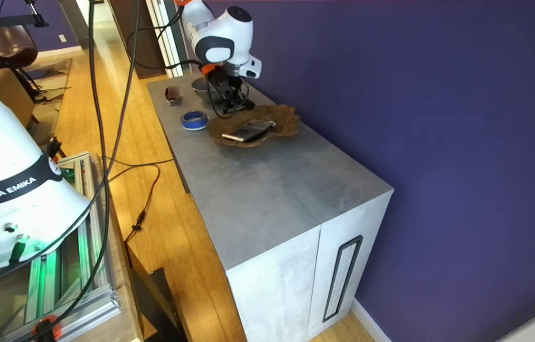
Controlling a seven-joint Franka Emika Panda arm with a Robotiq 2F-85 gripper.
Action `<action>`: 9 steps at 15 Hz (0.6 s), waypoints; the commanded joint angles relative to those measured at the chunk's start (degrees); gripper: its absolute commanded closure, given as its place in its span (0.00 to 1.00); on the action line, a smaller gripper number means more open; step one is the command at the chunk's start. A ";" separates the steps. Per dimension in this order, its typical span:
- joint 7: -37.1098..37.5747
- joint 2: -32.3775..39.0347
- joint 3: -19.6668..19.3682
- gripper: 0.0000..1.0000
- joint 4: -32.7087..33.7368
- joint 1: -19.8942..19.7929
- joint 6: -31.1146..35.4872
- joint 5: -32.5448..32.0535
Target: Pick up the black sun glasses and put them in the brown bowl
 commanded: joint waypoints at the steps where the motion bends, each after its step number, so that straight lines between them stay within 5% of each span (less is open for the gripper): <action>1: 2.36 -4.62 2.40 0.98 -4.30 -1.70 2.96 -1.13; 9: 4.51 -27.53 4.26 0.98 -23.24 -4.38 3.64 0.53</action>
